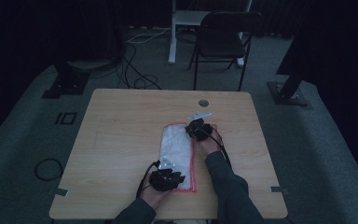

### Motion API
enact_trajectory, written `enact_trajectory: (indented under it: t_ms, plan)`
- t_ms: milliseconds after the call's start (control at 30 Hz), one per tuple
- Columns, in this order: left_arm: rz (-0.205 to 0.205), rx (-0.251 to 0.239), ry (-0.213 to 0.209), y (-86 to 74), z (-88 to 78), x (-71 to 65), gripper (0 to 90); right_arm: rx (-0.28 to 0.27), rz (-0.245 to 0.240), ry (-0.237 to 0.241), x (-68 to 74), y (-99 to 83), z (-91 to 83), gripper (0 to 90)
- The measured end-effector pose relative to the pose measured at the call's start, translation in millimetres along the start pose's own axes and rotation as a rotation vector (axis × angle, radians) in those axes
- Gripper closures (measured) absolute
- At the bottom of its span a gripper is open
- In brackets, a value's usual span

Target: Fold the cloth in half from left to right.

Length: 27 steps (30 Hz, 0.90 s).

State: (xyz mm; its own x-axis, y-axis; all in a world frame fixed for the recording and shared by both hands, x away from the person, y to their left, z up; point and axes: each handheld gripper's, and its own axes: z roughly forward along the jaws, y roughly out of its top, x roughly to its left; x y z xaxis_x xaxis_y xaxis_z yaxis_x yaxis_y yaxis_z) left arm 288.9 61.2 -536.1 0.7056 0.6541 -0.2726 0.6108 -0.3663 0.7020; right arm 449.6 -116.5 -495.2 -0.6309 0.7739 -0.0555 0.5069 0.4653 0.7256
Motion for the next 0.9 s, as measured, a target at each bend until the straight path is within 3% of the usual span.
enact_trajectory:
  t_ms: [167, 600, 900]
  plan:
    - [-0.001, 0.002, 0.0, -0.4, 0.2, -0.2, 71.5, -0.024, 0.031, -0.051, -4.9, 1.4, -1.8, 76.4]
    - [-0.001, -0.009, 0.008, -0.4, -1.0, 1.2, 70.4, 0.006, 0.066, -0.035, -9.7, -9.6, 6.4, 67.7]
    - [-0.02, -0.054, 0.065, 9.3, -15.3, 21.1, 66.2, 0.028, 0.104, -0.037, -12.0, -19.3, 13.2, 64.8]
